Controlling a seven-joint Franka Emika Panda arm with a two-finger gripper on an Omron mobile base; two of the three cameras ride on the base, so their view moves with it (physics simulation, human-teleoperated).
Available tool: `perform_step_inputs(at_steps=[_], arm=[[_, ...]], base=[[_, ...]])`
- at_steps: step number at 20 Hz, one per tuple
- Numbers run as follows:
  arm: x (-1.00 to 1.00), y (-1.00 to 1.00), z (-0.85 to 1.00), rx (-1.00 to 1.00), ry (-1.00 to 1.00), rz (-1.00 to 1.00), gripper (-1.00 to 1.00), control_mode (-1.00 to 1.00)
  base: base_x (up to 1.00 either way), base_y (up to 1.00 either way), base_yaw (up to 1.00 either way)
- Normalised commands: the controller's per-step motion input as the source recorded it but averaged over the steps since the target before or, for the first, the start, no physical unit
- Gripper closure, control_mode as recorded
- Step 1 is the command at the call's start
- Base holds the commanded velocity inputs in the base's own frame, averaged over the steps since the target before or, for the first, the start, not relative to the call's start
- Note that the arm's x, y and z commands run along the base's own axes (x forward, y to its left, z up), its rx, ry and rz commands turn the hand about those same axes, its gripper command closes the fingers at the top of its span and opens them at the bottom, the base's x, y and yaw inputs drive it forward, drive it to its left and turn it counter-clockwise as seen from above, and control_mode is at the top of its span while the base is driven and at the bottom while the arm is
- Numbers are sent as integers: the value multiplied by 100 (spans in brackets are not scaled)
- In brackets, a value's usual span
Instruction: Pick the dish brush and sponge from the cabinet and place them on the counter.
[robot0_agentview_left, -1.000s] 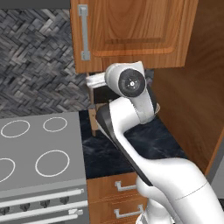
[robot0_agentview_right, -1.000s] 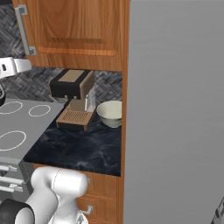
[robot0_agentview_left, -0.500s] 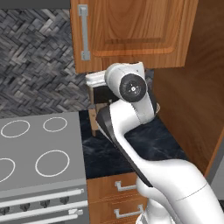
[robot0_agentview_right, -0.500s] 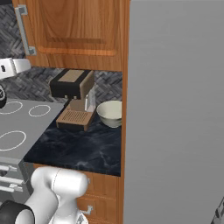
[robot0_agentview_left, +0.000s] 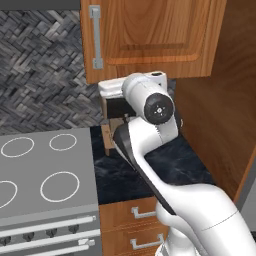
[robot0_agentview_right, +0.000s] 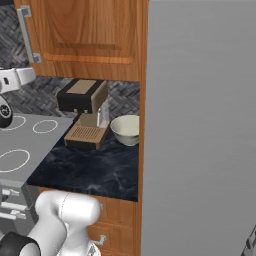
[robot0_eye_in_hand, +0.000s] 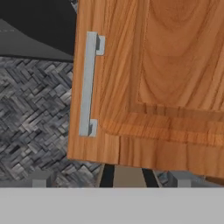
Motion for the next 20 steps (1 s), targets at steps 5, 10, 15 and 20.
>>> perform_step_inputs(at_steps=[5,10,15,20], arm=[[17,10,13,4,-13,2,-100,-100],[29,17,10,2,-12,1,-100,-100],[30,17,8,2,-9,0,-100,-100],[31,16,11,2,-8,0,-100,-100]], base=[[0,0,0],[0,0,0],[0,0,0],[0,0,0]])
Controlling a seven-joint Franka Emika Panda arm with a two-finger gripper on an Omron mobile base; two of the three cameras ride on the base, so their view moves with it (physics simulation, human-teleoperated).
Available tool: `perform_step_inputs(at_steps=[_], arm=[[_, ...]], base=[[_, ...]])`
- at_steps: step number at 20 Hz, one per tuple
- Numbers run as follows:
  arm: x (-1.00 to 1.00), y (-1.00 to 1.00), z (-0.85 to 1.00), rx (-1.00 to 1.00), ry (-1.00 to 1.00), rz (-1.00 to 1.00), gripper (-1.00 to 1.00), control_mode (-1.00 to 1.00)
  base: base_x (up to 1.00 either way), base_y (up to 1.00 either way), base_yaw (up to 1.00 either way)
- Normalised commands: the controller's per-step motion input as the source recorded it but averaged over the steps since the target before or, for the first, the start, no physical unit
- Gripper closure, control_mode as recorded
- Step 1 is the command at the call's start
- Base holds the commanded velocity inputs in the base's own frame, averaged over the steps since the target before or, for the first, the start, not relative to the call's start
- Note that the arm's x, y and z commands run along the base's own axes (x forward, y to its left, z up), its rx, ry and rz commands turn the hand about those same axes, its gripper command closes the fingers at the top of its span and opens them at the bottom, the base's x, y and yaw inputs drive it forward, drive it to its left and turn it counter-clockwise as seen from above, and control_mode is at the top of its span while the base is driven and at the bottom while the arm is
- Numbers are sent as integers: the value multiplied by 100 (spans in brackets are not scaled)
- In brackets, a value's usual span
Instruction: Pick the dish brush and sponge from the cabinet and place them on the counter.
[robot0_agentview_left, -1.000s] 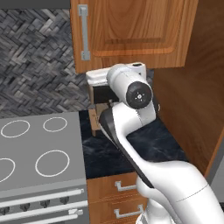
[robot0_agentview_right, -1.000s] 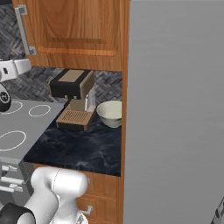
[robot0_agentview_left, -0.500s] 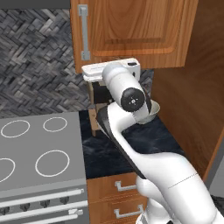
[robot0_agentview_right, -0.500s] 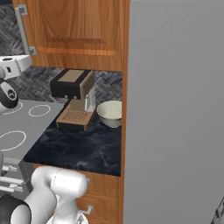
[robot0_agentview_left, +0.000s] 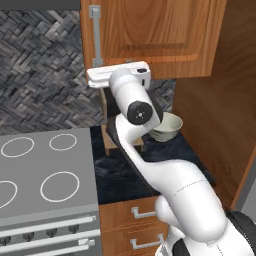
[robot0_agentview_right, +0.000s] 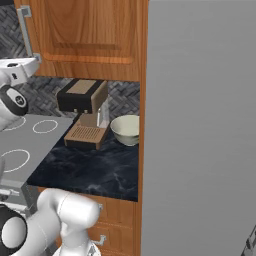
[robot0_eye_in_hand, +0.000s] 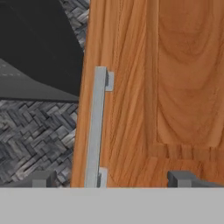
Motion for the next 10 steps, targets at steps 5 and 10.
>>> perform_step_inputs(at_steps=[5,10], arm=[[38,16,11,2,-4,0,-100,-100],[40,13,6,1,-2,0,-100,-100]], base=[[0,0,0],[0,0,0]])
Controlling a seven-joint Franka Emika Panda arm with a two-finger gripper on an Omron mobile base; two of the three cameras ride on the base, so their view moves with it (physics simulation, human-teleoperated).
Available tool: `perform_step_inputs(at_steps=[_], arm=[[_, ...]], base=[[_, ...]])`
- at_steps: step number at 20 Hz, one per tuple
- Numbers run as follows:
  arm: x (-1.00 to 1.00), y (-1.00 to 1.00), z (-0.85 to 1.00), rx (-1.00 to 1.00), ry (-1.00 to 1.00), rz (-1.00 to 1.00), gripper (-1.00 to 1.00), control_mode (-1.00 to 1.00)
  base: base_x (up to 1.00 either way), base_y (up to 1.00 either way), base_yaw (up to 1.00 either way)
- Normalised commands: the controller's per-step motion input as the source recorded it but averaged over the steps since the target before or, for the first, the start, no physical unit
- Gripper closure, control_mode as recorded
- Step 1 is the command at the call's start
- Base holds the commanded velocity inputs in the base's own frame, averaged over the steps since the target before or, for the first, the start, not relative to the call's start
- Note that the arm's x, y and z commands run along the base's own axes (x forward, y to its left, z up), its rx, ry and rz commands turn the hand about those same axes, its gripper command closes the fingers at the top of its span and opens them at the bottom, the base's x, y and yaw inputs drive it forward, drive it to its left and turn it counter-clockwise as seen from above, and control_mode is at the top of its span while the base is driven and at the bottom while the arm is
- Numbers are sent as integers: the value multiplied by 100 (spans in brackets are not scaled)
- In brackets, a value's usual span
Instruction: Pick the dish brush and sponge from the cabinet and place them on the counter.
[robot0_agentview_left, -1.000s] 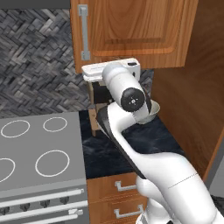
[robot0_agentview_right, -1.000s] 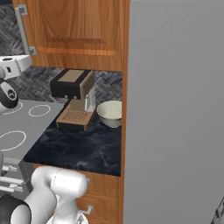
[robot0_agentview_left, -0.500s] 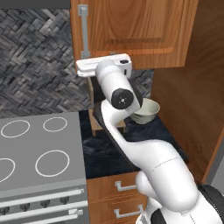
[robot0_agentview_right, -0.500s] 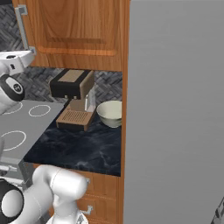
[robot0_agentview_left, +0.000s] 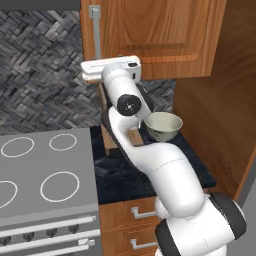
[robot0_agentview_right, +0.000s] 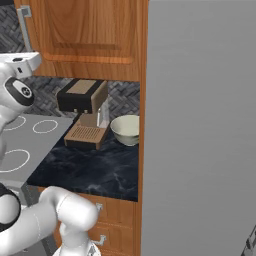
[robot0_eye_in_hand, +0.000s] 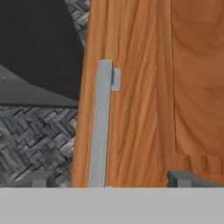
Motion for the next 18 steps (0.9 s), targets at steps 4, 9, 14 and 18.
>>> perform_step_inputs(at_steps=[4,9,14,18], arm=[[45,13,6,0,0,0,-100,-100],[44,7,4,0,0,0,-100,-100],[40,9,1,0,0,0,-100,-100],[25,25,0,0,0,0,-100,-100]], base=[[0,0,0],[0,0,0],[0,0,0],[0,0,0]])
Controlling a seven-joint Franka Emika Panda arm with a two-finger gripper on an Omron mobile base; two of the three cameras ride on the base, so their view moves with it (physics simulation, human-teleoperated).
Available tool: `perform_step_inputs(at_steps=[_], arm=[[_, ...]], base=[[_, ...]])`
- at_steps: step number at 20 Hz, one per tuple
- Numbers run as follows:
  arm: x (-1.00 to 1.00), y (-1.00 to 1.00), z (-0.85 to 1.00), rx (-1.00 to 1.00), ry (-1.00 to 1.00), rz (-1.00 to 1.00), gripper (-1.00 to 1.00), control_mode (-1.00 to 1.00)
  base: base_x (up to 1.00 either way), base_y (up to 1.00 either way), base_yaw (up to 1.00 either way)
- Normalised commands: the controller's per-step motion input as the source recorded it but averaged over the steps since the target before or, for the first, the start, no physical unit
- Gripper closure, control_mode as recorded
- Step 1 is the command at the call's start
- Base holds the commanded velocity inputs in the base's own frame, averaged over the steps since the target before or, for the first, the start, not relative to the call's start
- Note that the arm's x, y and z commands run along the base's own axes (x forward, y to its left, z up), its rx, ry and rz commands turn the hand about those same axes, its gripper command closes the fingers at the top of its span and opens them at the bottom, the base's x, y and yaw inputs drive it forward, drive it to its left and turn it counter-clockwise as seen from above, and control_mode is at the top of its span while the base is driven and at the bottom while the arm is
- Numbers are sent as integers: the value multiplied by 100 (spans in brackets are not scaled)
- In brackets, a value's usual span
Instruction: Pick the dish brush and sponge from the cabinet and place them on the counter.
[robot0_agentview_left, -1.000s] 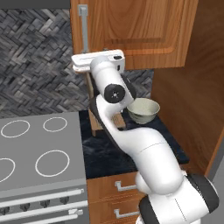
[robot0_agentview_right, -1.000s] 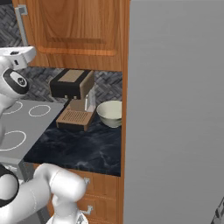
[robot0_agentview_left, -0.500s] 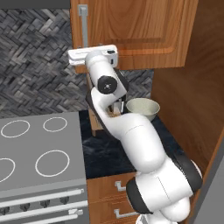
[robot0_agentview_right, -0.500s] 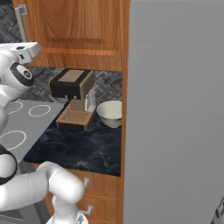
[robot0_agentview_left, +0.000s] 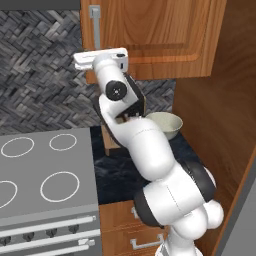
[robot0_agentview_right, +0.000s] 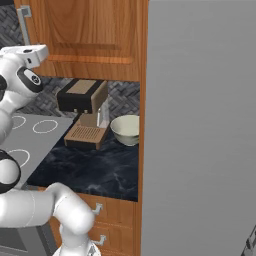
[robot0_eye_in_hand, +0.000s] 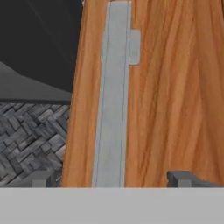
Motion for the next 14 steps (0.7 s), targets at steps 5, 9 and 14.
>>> perform_step_inputs(at_steps=[5,9,14], arm=[[14,22,0,0,0,0,-100,-100],[4,5,0,0,1,0,-100,-100],[7,0,0,0,1,0,-100,-100]], base=[[0,0,0],[0,0,0],[0,0,0]])
